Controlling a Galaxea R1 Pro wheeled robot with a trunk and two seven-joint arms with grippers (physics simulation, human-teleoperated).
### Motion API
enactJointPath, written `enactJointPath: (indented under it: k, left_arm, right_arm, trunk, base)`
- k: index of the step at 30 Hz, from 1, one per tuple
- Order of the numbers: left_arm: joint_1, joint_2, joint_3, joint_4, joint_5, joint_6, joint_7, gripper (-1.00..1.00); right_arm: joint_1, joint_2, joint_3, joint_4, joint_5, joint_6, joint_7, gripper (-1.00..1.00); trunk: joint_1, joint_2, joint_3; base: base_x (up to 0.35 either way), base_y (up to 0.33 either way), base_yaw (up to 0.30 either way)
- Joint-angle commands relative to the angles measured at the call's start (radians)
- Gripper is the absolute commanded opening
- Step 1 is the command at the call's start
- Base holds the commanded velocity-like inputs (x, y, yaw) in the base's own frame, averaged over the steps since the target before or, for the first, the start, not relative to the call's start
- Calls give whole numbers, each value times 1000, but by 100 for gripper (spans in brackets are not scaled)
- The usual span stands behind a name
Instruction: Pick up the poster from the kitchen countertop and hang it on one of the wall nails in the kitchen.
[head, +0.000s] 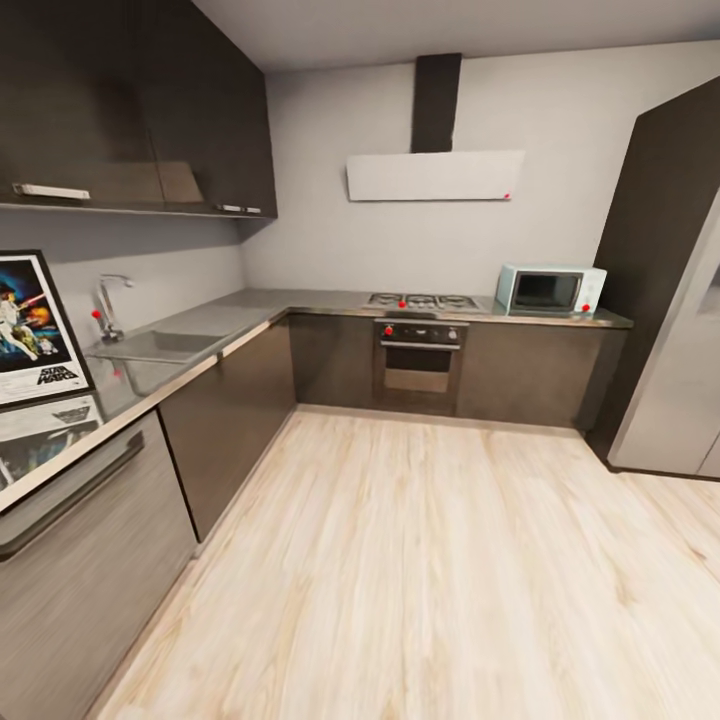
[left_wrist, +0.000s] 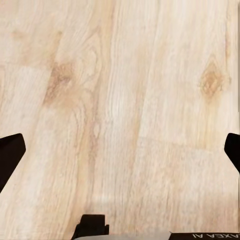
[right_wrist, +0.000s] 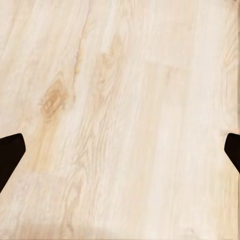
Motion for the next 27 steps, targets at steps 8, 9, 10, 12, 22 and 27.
enactJointPath:
  k: [8, 9, 10, 12, 22, 27]
  left_arm:
    - [0, -1, 2, -1, 0, -1, 0, 100]
    - [0, -1, 2, -1, 0, -1, 0, 100]
    - [0, -1, 2, -1, 0, -1, 0, 100]
    - [0, -1, 2, -1, 0, -1, 0, 100]
    - [0, -1, 2, -1, 0, -1, 0, 100]
    - [0, -1, 1, -1, 0, -1, 0, 100]
  right_arm:
    - [-1, 0, 2, 1, 1, -3, 0, 100]
    - [-1, 0, 2, 1, 1, -3, 0, 100]
    - [0, 0, 2, 1, 1, -3, 0, 100]
    - [0, 0, 2, 1, 1, -3, 0, 100]
    - [-1, 0, 2, 1, 1, -3, 0, 100]
    - [-1, 0, 2, 1, 1, -3, 0, 100]
  trunk:
    - [0, 0, -1]
    - [0, 0, -1]
    - [0, 0, -1]
    - [0, 0, -1]
    - [0, 0, -1]
    - [0, 0, -1]
  base:
    - [248, -201, 45]
    - [245, -203, 187]
    - [245, -203, 208]
    - [245, -203, 231]
    - [244, -204, 278]
    - [214, -203, 290]
